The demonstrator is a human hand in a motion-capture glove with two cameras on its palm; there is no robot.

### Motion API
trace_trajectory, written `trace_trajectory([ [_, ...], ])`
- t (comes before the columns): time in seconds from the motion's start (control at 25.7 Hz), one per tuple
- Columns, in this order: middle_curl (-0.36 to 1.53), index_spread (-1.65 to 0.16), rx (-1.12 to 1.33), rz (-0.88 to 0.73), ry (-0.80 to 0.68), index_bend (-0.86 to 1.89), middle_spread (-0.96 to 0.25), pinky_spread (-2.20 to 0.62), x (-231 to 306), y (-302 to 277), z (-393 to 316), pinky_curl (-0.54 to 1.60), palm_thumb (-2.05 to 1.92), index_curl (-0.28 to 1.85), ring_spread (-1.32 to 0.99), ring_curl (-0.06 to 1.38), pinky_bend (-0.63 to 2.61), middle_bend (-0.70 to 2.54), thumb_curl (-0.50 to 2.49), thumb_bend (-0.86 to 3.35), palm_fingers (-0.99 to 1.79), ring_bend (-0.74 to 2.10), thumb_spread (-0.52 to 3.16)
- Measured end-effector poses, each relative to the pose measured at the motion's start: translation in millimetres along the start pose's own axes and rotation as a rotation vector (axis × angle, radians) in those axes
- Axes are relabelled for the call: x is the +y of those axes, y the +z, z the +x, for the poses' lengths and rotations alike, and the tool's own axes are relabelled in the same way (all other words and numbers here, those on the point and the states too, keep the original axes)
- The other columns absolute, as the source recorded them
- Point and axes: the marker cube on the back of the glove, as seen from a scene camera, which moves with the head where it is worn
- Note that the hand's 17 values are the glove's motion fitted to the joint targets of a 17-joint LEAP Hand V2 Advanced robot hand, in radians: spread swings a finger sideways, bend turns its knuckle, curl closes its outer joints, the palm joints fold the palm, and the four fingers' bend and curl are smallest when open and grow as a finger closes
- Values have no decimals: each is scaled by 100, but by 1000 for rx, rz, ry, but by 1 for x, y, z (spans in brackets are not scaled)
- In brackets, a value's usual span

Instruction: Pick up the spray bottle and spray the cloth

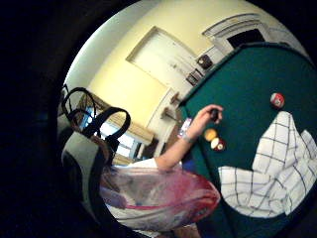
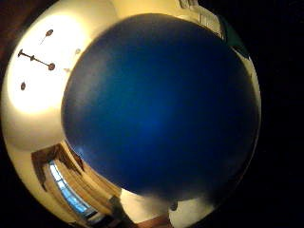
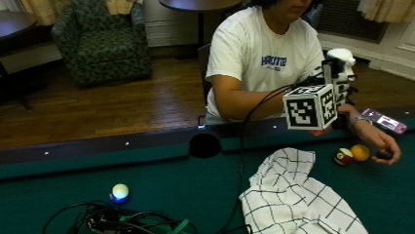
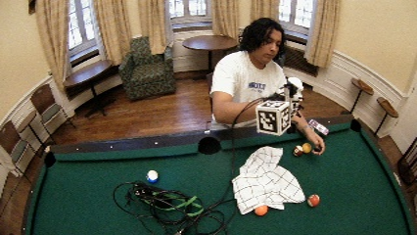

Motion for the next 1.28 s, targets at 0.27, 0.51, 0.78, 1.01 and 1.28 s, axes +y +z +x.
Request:
trace_trajectory([
  [0.27,53,-28,68,12,21,24,-23,-30,9,51,86,42,91,62,-20,47,48,60,80,-3,138,70,30],
  [0.51,53,-28,126,59,34,24,-23,-30,9,62,139,42,91,62,-19,47,48,60,80,-3,138,70,29],
  [0.78,53,-28,110,100,67,24,-22,-30,8,61,173,42,92,62,-19,47,48,60,81,-3,137,70,29],
  [1.01,53,-28,120,94,50,23,-22,-31,1,66,178,42,94,63,-19,47,47,60,81,-3,137,70,30],
  [1.28,53,-28,121,89,40,23,-22,-31,-16,68,188,41,95,63,-20,47,47,60,82,-3,138,70,30],
])
